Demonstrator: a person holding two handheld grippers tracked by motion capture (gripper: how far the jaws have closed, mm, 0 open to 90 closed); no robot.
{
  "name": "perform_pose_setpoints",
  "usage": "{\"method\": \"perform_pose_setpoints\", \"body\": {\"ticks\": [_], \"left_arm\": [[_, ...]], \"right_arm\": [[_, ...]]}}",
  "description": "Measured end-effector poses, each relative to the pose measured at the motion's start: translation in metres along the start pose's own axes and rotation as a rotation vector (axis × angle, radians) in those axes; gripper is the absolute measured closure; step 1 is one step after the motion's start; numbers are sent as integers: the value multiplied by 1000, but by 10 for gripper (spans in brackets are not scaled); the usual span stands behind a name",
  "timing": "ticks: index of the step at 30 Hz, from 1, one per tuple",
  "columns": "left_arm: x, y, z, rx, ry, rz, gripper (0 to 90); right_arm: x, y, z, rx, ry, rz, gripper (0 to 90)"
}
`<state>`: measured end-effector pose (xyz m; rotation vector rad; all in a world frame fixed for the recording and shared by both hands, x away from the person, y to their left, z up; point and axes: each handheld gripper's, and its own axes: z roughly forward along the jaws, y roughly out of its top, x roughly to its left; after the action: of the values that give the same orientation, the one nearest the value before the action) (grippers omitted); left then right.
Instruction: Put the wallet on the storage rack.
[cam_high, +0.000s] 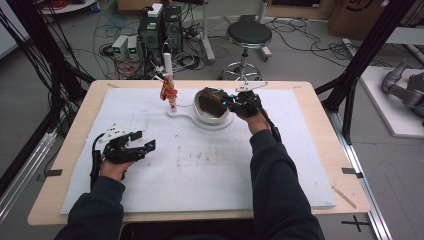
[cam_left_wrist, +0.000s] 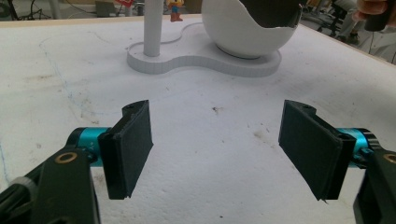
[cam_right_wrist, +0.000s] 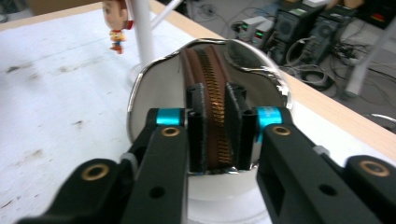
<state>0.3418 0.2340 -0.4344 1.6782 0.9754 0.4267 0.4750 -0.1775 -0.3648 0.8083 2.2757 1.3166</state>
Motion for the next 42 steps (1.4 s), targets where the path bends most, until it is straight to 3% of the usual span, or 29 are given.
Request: {"method": "perform_pose_setpoints", "body": {"ticks": [3, 5, 6, 7, 8, 9, 11, 16, 23, 25, 35, 42], "left_arm": [[1, 0, 0, -5, -4, 0, 257], [1, 0, -1, -14, 1, -2, 257], [1, 1, -1, -20, 1, 0, 257], [2, 1, -2, -28, 1, -1, 257], [2, 1, -2, -34, -2, -6, 257], [2, 1, -2, -38, 0, -8, 254], [3, 1, -2, -41, 0, -12, 231], [2, 3, 0, -60, 0, -12, 217], [2, 4, -2, -73, 15, 0, 218], [2, 5, -2, -74, 18, 0, 218], [1, 10, -5, -88, 32, 23, 218], [-1, 10, -7, -86, 29, 28, 218]], "right_arm": [[-2, -1, -5, -2, 11, 27, 711], [-4, -3, -11, 3, 24, 81, 581], [-3, -9, -20, -36, 8, 118, 521], [-3, -9, -20, -36, 8, 118, 521], [-2, -13, -24, -47, -1, 127, 475], [-2, -16, -28, -23, 7, 142, 420], [2, -29, -44, -45, 5, 134, 396], [10, -48, -65, -25, -22, 113, 305], [26, -83, -98, 9, -78, 90, 249], [30, -96, -112, 6, -100, 110, 225], [27, -114, -146, -71, -163, 191, 222], [29, -116, -147, -58, -179, 175, 222]]}}
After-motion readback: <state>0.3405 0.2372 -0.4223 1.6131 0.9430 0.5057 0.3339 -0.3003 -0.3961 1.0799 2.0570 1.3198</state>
